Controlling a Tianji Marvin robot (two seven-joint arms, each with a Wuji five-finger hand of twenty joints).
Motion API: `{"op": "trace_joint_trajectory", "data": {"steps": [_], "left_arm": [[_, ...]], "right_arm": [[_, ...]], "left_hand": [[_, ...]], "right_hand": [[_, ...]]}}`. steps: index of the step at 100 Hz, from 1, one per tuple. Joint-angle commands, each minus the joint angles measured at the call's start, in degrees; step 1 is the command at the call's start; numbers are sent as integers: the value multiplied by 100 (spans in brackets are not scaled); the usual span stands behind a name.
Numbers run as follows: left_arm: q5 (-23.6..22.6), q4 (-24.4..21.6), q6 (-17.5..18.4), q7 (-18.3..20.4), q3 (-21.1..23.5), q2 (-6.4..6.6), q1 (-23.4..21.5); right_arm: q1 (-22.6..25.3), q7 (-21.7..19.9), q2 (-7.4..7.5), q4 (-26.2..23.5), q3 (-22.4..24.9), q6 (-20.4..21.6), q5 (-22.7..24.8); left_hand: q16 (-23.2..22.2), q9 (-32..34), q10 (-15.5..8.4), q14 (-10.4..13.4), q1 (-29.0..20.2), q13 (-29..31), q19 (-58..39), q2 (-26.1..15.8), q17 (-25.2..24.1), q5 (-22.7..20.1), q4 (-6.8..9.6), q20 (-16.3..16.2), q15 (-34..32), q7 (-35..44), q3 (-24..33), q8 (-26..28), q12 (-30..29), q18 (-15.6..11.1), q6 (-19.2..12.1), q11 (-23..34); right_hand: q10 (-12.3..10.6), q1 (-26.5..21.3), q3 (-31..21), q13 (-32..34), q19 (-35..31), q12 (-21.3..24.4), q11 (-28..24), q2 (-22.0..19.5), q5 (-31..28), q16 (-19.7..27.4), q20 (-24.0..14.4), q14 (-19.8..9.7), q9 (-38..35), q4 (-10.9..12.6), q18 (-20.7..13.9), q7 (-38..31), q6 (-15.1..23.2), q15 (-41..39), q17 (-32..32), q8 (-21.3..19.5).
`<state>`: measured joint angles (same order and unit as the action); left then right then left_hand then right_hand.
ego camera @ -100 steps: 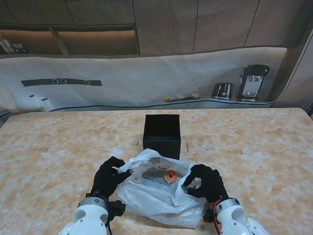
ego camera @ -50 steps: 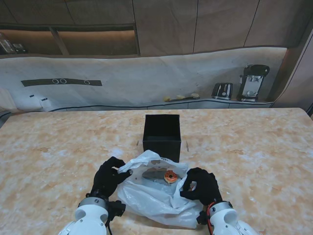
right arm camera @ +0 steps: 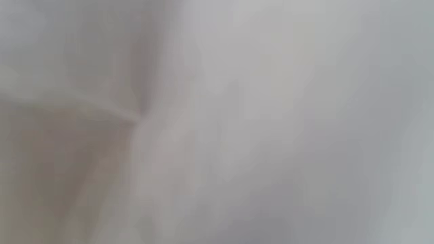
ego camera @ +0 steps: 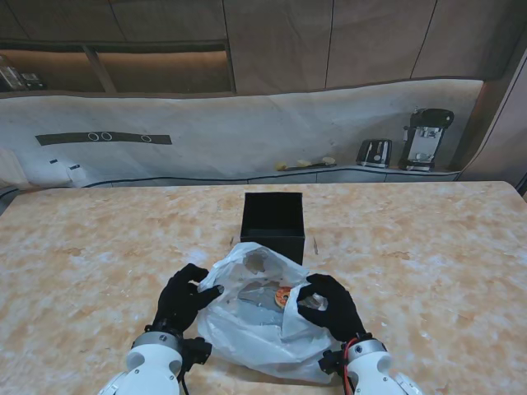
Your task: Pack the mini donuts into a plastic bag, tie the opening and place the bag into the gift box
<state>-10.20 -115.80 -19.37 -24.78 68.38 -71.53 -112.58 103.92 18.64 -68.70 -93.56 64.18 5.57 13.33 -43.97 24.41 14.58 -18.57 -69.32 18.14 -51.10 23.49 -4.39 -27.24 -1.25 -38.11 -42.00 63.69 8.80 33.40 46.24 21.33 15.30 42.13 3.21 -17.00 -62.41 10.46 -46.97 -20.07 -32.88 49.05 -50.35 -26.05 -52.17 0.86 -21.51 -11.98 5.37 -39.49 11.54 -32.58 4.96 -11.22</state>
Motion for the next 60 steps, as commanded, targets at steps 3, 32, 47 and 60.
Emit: {"op": "trace_joint_trajectory", "data": {"steps": [3,32,47,60], "left_arm": [[-2,-37,61,100,7,-2,-40],[-100,-91,308,271,63,70,-46],[-129,-122,402,319,76,91,-36],[-185,-153,553,461,138,140,-13]], "right_arm": [[34,-51,-53,45,-11,287,-1],[64,-52,-60,-16,88,868,-189],[91,20,-61,-50,114,1015,-101],[107,33,-45,-102,154,1213,7]], "left_hand": [[81,-161,-136,61,-252,-102,6,15,-111,-30,111,4,45,238,-101,-37,-25,-169,-41,63],[96,-161,-122,73,-234,-114,8,272,-111,-277,118,2,94,66,203,116,-95,-169,-324,-21],[104,-168,-127,79,-225,-129,49,334,-126,-299,127,22,115,52,310,177,-98,-170,-326,-38],[109,-179,-133,94,-66,-145,55,468,-123,-336,48,25,158,-50,766,365,-98,-170,-350,-72]], "right_hand": [[-204,492,-468,-89,55,248,-12,638,355,114,-277,-269,217,-86,-313,220,325,59,62,-80],[-251,1179,-1252,-116,45,274,0,1612,1063,186,-147,-322,540,-293,-362,317,497,158,24,-189],[-243,1104,-1255,-102,-29,266,-30,1673,1134,187,-146,-312,583,-304,-391,304,509,156,-19,-210],[-281,1027,-1301,-142,-59,257,-76,1898,1560,197,-43,-331,845,-308,-395,403,617,164,-11,-202]]}}
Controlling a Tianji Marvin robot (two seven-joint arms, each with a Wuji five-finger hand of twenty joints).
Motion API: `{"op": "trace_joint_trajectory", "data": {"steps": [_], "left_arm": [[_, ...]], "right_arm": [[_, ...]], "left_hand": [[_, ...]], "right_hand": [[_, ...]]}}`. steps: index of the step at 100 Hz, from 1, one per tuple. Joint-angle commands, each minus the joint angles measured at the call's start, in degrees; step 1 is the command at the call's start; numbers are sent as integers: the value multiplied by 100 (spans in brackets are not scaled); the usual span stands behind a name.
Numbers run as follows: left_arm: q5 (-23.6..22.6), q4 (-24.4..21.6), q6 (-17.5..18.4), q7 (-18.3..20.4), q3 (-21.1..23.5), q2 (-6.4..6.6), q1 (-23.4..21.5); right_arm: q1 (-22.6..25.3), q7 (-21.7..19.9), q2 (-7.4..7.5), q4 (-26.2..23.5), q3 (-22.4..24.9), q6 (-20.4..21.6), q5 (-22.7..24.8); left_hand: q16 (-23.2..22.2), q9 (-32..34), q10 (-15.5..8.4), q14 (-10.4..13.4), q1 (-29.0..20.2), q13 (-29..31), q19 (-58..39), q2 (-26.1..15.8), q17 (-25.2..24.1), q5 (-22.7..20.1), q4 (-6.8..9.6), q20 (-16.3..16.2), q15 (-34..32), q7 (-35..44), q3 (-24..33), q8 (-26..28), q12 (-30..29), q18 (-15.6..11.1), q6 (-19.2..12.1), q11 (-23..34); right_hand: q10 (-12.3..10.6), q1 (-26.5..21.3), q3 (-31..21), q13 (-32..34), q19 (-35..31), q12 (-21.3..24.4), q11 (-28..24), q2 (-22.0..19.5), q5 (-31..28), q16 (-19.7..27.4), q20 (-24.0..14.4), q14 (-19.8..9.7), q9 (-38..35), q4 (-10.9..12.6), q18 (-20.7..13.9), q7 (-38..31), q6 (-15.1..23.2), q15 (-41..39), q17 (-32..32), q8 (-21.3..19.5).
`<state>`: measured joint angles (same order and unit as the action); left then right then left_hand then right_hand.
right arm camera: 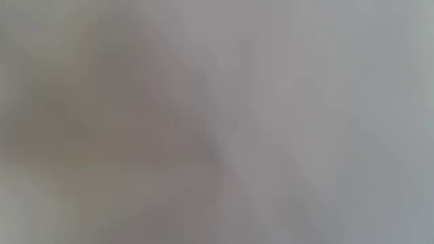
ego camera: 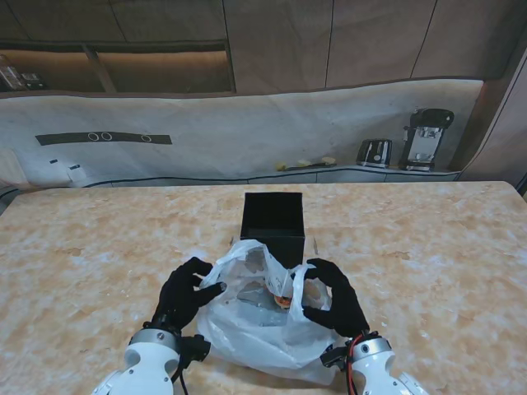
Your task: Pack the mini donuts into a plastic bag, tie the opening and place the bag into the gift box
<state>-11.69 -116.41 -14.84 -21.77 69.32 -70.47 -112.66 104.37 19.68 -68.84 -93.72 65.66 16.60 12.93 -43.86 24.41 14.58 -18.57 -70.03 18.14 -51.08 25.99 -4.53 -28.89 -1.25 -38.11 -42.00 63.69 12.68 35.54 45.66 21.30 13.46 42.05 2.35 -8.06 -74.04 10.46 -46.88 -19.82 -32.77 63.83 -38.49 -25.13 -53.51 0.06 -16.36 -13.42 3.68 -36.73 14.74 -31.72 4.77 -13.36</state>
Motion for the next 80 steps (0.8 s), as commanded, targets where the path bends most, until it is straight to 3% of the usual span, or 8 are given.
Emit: {"op": "trace_joint_trajectory", "data": {"steps": [1,9,12,22,52,80], "left_arm": [[-43,-93,112,174,50,39,-2],[-66,-113,222,290,100,74,23],[-76,-124,250,331,115,86,32],[-90,-143,389,489,162,131,64],[52,-187,737,1143,345,282,190],[668,-129,1260,2130,550,476,354]], "right_arm": [[64,-78,-27,-92,10,125,50],[65,-192,7,-135,46,221,68],[60,-226,20,-137,57,252,107],[28,-269,44,-129,70,321,220],[-112,-392,71,-115,84,365,237],[-240,-431,73,-163,84,422,220]], "left_hand": [[99,-181,-144,95,10,-145,54,224,-109,-167,44,25,161,-42,398,167,-44,-167,-181,-72],[108,-176,-149,102,-1,-161,80,283,-125,-163,51,36,186,-8,492,233,-58,-178,-197,-109],[111,-167,-146,106,137,-169,136,362,-112,-184,-31,40,219,-54,786,332,-52,-182,-226,-150],[135,-164,-161,129,206,-200,231,449,-109,-227,-42,67,282,-80,985,428,-94,-187,-235,-245],[167,-89,-198,224,474,-249,525,646,-128,-379,-228,29,493,-316,1694,983,-205,-171,-407,-529],[210,73,-237,283,686,-208,845,835,-115,-574,-457,-47,699,-558,2234,1443,-313,-172,-537,-834]], "right_hand": [[-203,134,-152,-159,-58,236,-80,455,473,108,110,-250,403,-167,-228,158,310,85,12,19],[-205,168,-245,-241,37,331,46,645,1214,140,222,-265,598,-193,-232,292,373,147,34,53],[-200,203,-261,-260,62,420,217,668,1512,148,242,-273,601,-201,-234,345,366,169,38,81],[-171,214,-287,-296,56,520,448,725,1909,154,237,-266,609,-212,-233,310,331,189,42,96],[-185,311,-324,-310,161,608,670,747,2072,171,271,-274,609,-220,-223,281,352,226,79,125],[-218,367,-268,-255,168,562,613,540,1998,163,217,-270,561,-220,-209,241,384,225,62,153]]}}
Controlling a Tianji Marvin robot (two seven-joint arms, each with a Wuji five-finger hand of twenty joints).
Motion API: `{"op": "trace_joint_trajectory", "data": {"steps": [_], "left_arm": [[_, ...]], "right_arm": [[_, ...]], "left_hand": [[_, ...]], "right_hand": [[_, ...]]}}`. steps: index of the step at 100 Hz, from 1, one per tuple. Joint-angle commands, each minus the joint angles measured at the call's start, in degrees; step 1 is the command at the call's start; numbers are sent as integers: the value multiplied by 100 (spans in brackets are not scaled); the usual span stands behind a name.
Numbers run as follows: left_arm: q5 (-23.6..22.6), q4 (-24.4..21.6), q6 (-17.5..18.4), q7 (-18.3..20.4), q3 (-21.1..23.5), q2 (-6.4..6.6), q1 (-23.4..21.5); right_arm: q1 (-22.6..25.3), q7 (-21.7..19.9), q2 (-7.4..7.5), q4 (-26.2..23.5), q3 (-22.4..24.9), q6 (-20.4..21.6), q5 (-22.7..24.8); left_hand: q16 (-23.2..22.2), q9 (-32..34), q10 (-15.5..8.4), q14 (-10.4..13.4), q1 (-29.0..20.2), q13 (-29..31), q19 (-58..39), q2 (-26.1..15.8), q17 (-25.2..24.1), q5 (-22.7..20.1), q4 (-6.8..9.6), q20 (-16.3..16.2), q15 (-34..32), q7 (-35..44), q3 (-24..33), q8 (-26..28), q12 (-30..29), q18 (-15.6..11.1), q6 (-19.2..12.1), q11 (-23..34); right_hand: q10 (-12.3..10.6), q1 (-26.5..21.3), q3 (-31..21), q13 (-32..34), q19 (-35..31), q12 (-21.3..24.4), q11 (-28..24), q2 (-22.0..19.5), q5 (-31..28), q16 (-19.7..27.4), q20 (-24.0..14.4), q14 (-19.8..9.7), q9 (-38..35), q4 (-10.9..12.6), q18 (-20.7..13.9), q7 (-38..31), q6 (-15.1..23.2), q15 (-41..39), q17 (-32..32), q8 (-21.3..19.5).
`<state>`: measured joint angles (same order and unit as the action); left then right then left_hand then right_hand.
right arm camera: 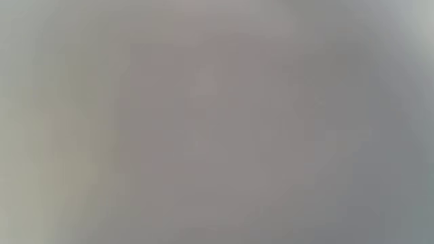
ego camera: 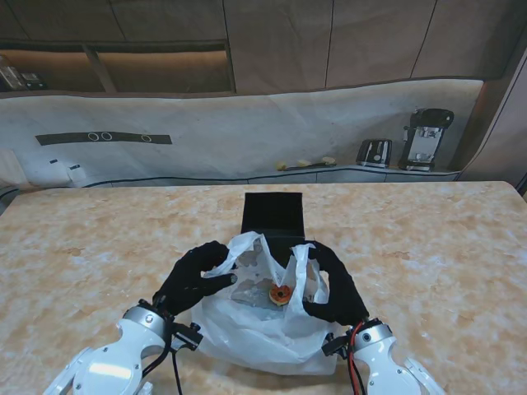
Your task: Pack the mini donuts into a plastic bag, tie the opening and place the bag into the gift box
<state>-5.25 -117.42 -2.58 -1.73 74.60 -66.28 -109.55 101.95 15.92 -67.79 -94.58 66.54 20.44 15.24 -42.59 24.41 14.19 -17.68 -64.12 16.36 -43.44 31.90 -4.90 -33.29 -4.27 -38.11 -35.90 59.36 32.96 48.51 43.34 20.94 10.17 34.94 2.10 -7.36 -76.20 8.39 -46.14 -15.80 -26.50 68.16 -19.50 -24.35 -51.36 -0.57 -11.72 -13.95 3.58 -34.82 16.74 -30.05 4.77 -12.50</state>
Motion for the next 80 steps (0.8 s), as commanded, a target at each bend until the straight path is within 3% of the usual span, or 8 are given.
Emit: {"op": "trace_joint_trajectory", "data": {"steps": [1,16,41,80], "left_arm": [[48,-21,61,167,30,66,49],[188,4,152,624,88,165,124],[228,56,177,1112,32,278,275],[331,89,72,1168,-247,284,469]], "right_arm": [[-1,-54,-32,-81,-3,43,-10],[-16,-35,-31,-166,32,125,29],[-70,-125,-11,-237,21,208,12],[-202,-292,32,-214,-176,352,51]], "left_hand": [[81,71,-196,195,100,-30,84,240,-77,-135,-158,-52,90,-131,216,155,-82,-136,-209,-129],[103,177,-198,221,117,-20,318,217,-39,-458,-238,-33,210,-522,430,-23,-138,-91,-312,-254],[90,258,-195,219,216,51,392,308,-16,-539,-333,-57,252,-561,602,86,-152,-60,-442,-355],[81,267,-178,196,220,80,404,329,-14,-568,-334,-81,286,-617,595,105,-139,-60,-428,-373]], "right_hand": [[-194,290,-51,-46,94,158,-20,107,98,85,1,-208,97,-166,-198,49,185,56,62,68],[-205,220,-14,-15,91,118,-98,47,79,81,2,-209,106,-153,-196,41,211,53,52,74],[-225,69,59,10,84,79,-189,25,-60,77,24,-201,104,-131,-171,-19,253,49,49,63],[-226,-168,196,104,4,-15,-421,-84,-284,71,55,-169,114,-89,-130,-41,221,42,35,45]]}}
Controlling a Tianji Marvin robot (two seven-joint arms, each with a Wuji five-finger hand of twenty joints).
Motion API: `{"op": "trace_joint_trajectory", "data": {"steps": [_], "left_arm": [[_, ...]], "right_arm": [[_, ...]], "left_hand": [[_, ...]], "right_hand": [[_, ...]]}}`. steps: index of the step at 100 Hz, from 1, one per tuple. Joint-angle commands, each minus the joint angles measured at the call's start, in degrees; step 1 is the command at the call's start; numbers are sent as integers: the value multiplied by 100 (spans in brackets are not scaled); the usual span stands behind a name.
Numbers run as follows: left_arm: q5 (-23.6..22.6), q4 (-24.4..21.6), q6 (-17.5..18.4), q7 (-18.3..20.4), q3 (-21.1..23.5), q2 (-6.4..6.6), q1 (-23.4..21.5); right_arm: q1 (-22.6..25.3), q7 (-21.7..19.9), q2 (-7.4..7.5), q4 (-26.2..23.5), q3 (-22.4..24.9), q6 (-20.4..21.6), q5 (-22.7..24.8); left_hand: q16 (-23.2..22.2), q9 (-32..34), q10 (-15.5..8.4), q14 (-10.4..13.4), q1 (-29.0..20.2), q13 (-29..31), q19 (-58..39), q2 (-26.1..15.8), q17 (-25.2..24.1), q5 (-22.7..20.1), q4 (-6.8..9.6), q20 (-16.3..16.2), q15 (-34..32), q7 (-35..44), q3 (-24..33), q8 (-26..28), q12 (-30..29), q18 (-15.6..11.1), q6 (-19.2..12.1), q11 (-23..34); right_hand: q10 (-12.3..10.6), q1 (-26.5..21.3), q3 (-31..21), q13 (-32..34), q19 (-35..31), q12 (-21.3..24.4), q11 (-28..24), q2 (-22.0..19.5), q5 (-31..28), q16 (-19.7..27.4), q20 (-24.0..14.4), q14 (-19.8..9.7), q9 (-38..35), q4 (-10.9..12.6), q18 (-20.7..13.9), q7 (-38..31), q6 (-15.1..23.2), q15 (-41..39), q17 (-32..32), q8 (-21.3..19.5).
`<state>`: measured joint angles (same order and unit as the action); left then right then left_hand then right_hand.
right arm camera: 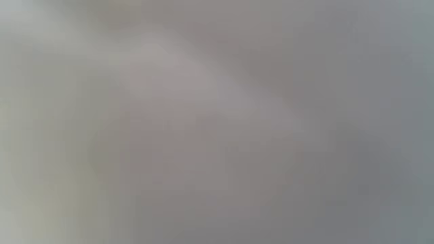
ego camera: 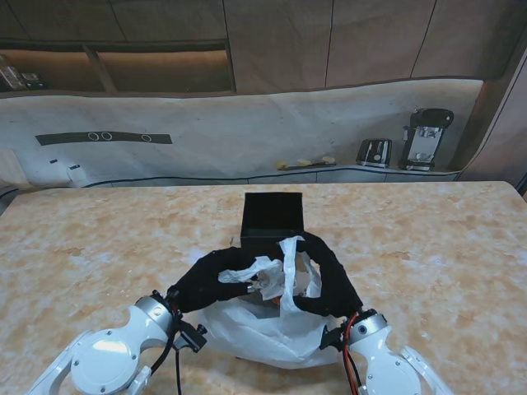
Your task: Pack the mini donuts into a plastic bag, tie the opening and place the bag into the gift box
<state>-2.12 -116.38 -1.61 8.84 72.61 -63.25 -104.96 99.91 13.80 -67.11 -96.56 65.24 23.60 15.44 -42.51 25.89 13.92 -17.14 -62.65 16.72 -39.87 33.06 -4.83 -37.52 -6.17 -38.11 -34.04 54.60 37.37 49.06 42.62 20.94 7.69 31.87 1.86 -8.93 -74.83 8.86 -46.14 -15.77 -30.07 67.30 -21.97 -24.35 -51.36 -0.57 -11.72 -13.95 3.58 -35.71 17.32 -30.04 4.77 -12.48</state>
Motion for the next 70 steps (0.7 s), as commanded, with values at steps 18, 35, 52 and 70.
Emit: {"op": "trace_joint_trajectory", "data": {"steps": [18,35,52,70], "left_arm": [[74,1,-84,136,-157,-19,42],[132,6,-123,58,-284,-41,67],[148,-7,-148,-111,-389,-81,87],[187,-10,-155,-218,-452,-109,90]], "right_arm": [[-78,-57,-40,-1,-108,-28,98],[-193,-99,-33,48,-177,-131,132],[-278,-126,-31,93,-258,-228,159],[-334,39,-69,150,-334,-373,261]], "left_hand": [[67,144,-133,144,68,39,83,211,-29,-155,-152,-74,124,-156,142,53,-62,-53,-176,-59],[45,98,-143,156,72,30,127,185,-29,-152,-167,-67,146,-176,88,48,-60,-59,-200,-72],[-9,65,-150,151,51,26,156,172,-34,-156,-175,-69,113,-183,32,42,-45,-73,-201,-55],[-55,74,-136,150,45,10,174,170,-36,-162,-176,-81,91,-182,-4,32,-20,-61,-205,-26]], "right_hand": [[-185,-235,188,83,-25,-52,-163,-104,-97,49,87,-157,122,-51,-101,32,114,14,43,25],[-187,-523,376,97,-2,-143,-402,-206,-529,27,131,-145,129,4,-71,-107,13,-9,58,-47],[-183,-844,578,138,-3,-191,-534,-329,-885,20,126,-136,108,57,-39,-142,-91,-9,67,-86],[-197,-1512,1055,301,-161,-263,-659,-839,-1568,-14,83,-96,-264,215,-4,-305,-194,-94,40,-186]]}}
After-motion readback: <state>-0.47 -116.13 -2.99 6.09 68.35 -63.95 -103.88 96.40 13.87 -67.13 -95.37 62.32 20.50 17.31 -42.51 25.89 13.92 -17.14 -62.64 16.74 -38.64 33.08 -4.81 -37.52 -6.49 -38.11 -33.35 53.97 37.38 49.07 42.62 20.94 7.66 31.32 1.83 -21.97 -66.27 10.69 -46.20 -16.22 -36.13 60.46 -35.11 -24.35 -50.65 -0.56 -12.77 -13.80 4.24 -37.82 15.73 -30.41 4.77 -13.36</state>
